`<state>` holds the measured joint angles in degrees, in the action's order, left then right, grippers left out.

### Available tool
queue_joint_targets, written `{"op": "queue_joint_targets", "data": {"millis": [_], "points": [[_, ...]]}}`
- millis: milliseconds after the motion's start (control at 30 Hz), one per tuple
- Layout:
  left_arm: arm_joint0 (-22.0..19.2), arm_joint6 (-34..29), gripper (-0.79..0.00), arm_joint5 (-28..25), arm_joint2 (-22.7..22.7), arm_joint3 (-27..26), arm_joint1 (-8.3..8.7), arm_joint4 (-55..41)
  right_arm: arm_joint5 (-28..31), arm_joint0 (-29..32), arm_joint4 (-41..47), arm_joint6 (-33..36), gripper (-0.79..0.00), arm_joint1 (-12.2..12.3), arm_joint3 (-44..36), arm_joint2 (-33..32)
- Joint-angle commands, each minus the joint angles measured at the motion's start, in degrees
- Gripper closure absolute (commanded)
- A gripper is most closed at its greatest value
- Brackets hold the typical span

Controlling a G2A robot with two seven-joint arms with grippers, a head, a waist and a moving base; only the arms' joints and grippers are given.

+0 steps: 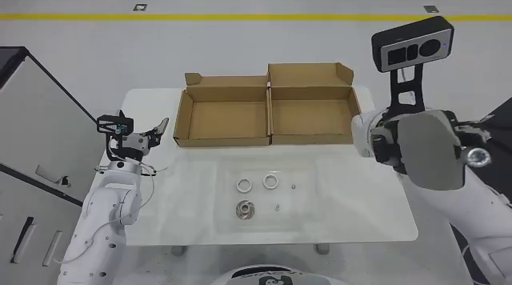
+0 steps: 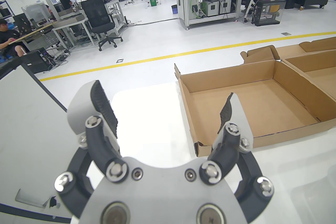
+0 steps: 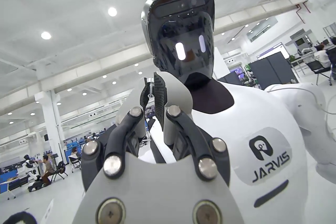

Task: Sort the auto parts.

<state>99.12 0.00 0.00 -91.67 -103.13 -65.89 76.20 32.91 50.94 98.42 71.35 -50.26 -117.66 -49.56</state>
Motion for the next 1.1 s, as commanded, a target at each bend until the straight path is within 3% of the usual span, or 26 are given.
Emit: {"op": "queue_joint_targets", "data": {"millis": [0,567,1067], "points": [[0.0,0.0,-0.785,0.0,0.0,0.0,0.00,0.0,-0.2,0.3,-0.5,-0.1,0.000,-0.4,0.3,-0.3],[0.0,0.0,-0.785,0.0,0.0,0.0,0.00,0.0,-6.4,2.7,-22.5,-7.4,0.000,-2.0,1.0,-6.7],[0.0,0.0,-0.785,0.0,0.0,0.0,0.00,0.0,-7.8,7.8,-6.9,-6.0,0.000,-5.0,0.1,-7.8]]}}
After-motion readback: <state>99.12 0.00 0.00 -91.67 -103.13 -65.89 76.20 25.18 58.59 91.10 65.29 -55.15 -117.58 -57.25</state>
